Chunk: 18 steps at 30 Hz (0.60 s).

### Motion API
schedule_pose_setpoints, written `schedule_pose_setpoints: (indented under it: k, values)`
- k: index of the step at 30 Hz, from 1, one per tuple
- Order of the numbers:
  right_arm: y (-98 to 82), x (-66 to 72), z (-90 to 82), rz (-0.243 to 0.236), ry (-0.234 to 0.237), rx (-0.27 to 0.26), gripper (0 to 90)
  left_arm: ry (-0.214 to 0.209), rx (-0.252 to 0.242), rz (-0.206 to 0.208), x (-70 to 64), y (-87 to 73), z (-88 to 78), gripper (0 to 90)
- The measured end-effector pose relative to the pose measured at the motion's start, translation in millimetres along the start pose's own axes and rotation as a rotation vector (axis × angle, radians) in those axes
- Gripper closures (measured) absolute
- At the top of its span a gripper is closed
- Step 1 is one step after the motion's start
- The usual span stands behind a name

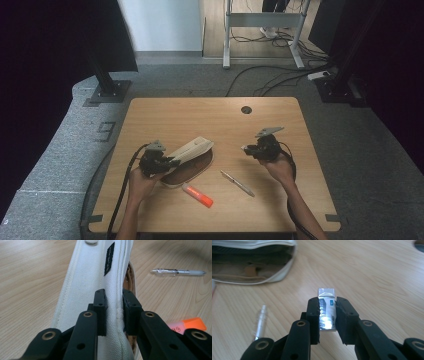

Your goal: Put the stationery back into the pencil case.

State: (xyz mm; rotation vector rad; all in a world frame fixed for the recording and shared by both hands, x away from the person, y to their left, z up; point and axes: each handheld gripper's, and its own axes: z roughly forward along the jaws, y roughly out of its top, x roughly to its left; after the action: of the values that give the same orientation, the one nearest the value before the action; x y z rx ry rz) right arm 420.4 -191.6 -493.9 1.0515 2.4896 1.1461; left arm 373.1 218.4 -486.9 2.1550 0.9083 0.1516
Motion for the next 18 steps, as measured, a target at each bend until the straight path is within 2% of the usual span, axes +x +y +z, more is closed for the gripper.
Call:
schedule_pose_setpoints:
  k: [1,3,7,8,11,18]
  values:
    - [4.8,7.1,6.3,-0.014,0.019,0.003,72.0,0.001,-0.001,0.0,0.1,0.0,0.0,76.0]
    - [6.6,9.9,8.7,-0.018,0.025,0.005,72.0,0.002,-0.002,0.0,0.0,0.0,0.0,76.0]
    - [18.6,28.4,25.5,-0.054,0.063,0.015,72.0,0.003,-0.006,-0.002,0.3,0.1,0.3,76.0]
    - [18.6,28.4,25.5,-0.054,0.063,0.015,72.0,0.003,-0.006,-0.002,0.3,0.1,0.3,76.0]
    - [27.4,41.5,35.3,-0.074,0.086,0.022,72.0,0.005,-0.007,-0.001,0.2,0.2,0.2,76.0]
    - [37.5,55.9,46.1,-0.101,0.107,0.032,72.0,0.008,-0.008,0.0,-0.4,0.4,0.4,76.0]
